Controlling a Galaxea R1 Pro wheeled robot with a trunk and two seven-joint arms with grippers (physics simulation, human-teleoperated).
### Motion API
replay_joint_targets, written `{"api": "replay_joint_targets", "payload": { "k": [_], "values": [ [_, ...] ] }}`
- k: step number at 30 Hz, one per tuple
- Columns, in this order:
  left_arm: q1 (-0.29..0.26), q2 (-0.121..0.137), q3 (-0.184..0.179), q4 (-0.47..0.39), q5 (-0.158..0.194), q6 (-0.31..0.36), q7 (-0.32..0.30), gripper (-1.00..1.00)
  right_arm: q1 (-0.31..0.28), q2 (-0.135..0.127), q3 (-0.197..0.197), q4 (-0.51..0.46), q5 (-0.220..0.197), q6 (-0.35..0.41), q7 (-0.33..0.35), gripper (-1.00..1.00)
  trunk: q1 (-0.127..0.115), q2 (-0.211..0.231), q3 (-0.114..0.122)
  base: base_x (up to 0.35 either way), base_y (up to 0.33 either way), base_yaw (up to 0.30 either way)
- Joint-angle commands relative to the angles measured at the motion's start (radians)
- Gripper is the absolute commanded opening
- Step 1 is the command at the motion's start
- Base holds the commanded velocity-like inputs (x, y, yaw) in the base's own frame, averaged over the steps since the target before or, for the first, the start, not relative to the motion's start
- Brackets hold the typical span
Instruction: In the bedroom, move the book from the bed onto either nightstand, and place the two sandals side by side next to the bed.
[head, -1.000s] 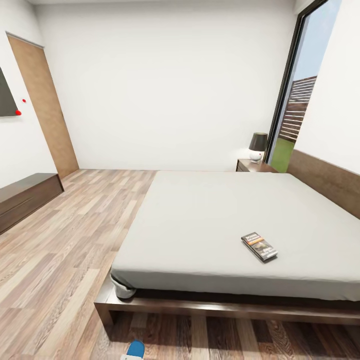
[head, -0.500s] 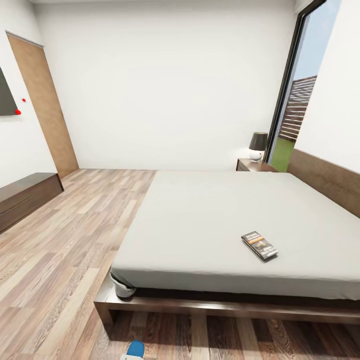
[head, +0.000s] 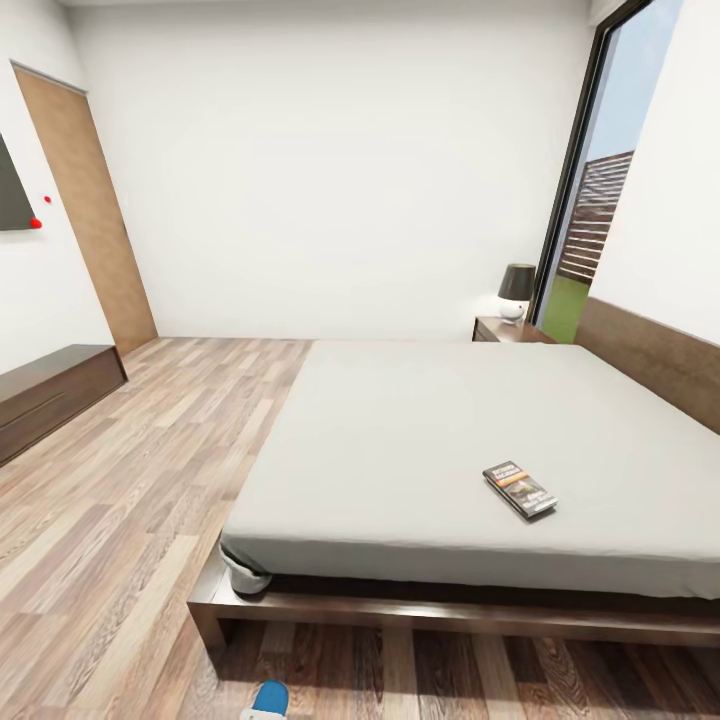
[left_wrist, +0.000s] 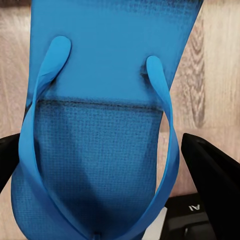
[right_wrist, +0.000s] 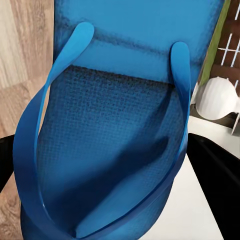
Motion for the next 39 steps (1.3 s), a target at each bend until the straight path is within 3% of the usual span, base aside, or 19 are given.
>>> {"api": "replay_joint_targets", "payload": {
  "k": [1, 16, 19, 21, 27, 39],
  "values": [
    [0.000, 0.000, 0.009, -0.003, -0.010, 0.006, -0.006, -1.00, 0.000, 0.000, 0.006, -0.001, -0.008, 0.007, -0.004, -1.00, 0.004, -0.007, -0.004, 0.000, 0.000, 0.000],
    [0.000, 0.001, 0.008, 0.000, -0.015, 0.009, -0.004, -1.00, 0.000, 0.001, 0.006, 0.004, -0.008, 0.006, -0.003, -1.00, 0.050, -0.091, -0.042, 0.000, 0.000, 0.000],
    [0.000, -0.001, 0.008, -0.002, -0.014, 0.029, -0.006, -1.00, 0.000, 0.001, 0.006, 0.005, -0.008, 0.006, -0.006, -1.00, 0.061, -0.112, -0.051, 0.000, 0.000, 0.000],
    [-0.013, -0.001, 0.009, -0.003, -0.013, 0.074, -0.006, -1.00, 0.001, 0.000, 0.005, 0.005, -0.008, 0.005, -0.007, -1.00, 0.061, -0.112, -0.051, 0.000, 0.000, 0.000],
    [-0.062, -0.001, 0.008, -0.003, -0.013, 0.114, -0.012, -1.00, 0.002, 0.000, 0.005, 0.006, -0.007, 0.005, -0.008, -1.00, 0.061, -0.112, -0.051, 0.000, 0.000, 0.000],
    [-0.106, -0.001, 0.008, -0.003, -0.015, 0.173, -0.013, -1.00, 0.003, 0.000, 0.007, 0.006, -0.007, 0.007, -0.009, -1.00, 0.107, -0.196, -0.089, 0.000, 0.000, 0.000]
  ]
}}
